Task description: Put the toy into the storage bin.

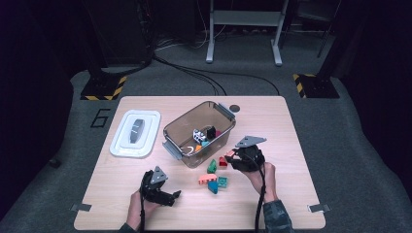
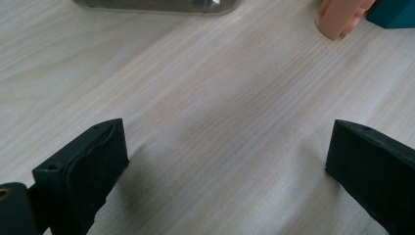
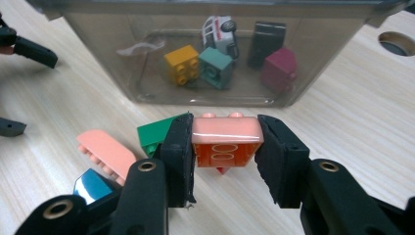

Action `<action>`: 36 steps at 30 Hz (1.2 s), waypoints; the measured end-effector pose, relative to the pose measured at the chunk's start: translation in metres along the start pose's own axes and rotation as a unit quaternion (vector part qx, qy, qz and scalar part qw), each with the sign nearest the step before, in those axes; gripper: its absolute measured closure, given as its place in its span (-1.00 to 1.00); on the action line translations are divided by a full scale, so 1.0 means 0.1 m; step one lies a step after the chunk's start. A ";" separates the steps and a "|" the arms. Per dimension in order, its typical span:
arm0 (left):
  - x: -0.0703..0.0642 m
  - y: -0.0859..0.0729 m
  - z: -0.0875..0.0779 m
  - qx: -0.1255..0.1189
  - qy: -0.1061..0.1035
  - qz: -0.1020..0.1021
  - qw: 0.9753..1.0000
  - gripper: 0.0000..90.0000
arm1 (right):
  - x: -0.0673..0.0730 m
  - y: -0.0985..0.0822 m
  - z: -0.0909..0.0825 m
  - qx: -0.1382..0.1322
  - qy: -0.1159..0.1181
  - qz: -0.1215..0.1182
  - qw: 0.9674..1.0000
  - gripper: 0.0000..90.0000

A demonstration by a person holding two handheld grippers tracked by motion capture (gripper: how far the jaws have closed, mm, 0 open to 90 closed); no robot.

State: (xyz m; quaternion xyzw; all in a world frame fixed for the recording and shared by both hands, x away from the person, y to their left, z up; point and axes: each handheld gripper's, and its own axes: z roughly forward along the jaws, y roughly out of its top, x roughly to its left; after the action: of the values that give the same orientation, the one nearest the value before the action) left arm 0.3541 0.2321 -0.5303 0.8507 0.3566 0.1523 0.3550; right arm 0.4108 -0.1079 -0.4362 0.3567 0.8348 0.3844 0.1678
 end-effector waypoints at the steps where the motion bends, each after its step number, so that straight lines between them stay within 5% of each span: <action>1: 0.00 0.00 0.00 0.000 0.000 0.000 1.000 -0.96 | -0.01 0.01 -0.01 0.001 -0.005 0.003 1.000 0.31; 23: 0.00 0.00 0.00 0.000 0.000 0.000 1.000 -0.96 | -0.32 0.27 -0.22 -0.006 -0.059 0.044 0.997 0.31; 36: 0.00 0.00 0.00 -0.002 0.001 -0.001 1.000 -0.96 | -0.43 0.56 -0.32 -0.020 -0.092 0.044 0.995 0.31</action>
State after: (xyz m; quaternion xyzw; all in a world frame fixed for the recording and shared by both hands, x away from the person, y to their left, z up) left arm 0.3540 0.2319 -0.5306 0.8496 0.3570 0.1537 0.3565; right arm 0.4482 -0.1306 -0.3725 0.4234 0.7913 0.3737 0.2345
